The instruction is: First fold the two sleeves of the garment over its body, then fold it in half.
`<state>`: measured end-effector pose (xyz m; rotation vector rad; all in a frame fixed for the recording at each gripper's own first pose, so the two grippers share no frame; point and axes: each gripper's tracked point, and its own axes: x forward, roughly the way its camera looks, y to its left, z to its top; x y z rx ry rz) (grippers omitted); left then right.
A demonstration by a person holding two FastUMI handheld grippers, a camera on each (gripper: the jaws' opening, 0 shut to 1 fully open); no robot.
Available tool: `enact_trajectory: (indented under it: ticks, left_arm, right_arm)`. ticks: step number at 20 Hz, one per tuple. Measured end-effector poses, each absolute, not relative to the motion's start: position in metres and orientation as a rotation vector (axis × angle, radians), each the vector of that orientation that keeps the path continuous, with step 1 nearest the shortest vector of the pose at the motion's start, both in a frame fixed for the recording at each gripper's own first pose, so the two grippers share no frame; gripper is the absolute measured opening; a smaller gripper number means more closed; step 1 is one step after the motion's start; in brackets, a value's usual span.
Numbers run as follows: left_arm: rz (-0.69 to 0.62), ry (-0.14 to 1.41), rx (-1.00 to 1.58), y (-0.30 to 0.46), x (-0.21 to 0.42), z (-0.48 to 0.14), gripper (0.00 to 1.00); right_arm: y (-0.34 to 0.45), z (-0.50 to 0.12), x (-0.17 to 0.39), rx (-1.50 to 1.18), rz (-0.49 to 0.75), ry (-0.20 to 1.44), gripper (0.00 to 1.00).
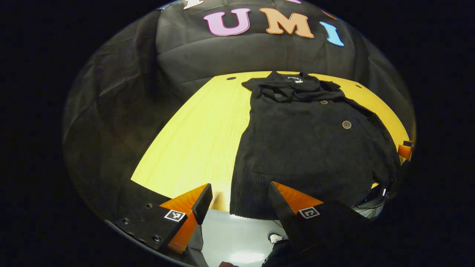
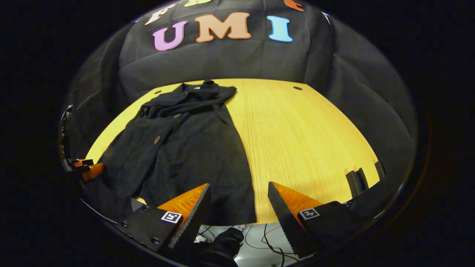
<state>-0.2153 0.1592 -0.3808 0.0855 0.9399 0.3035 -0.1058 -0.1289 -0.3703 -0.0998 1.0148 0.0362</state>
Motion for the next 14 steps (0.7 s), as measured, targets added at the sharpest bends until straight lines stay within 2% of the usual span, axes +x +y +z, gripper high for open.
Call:
enact_trajectory:
  ticks: [2,3,4,5,6,7,8,9,11,13,14]
  left_arm:
    - [0.292,0.934,0.081,0.159,-0.214,-0.382,1.0]
    - [0.285,0.919,0.073,0.158,-0.212,-0.38,0.95]
    - [0.259,0.927,0.047,0.152,-0.212,-0.385,0.95]
    - [0.247,0.92,0.021,0.147,-0.21,-0.385,0.86]
    - [0.226,0.909,-0.012,0.143,-0.208,-0.388,0.86]
    - [0.223,0.899,-0.019,0.141,-0.208,-0.389,0.75]
    - [0.209,0.888,-0.016,0.139,-0.208,-0.388,0.65]
    - [0.188,0.885,-0.014,0.134,-0.207,-0.389,0.64]
    - [0.156,0.874,-0.015,0.124,-0.2,-0.391,0.33]
    - [0.148,0.887,0.006,0.123,-0.2,-0.392,0.01]
    - [0.124,0.902,0.003,0.121,-0.202,-0.392,0.0]
  right_arm:
    - [-0.13,-0.382,-0.114,-0.13,0.033,1.061,0.98]
    - [-0.13,-0.388,-0.121,-0.146,0.041,1.109,0.98]
    - [-0.131,-0.383,-0.122,-0.142,0.042,1.112,0.98]
    - [-0.127,-0.389,-0.118,-0.112,0.048,1.107,0.99]
    - [-0.122,-0.393,-0.122,-0.088,0.065,1.141,0.97]
    - [-0.118,-0.39,-0.121,-0.084,0.067,1.13,0.84]
    - [-0.113,-0.392,-0.12,-0.08,0.09,1.138,0.77]
    - [-0.106,-0.39,-0.123,-0.079,0.112,1.149,0.54]
    - [-0.101,-0.391,-0.121,-0.112,0.127,1.152,0.1]
    - [-0.097,-0.39,-0.124,-0.137,0.149,1.175,0.03]
    - [-0.094,-0.389,-0.124,-0.126,0.153,1.169,0.03]
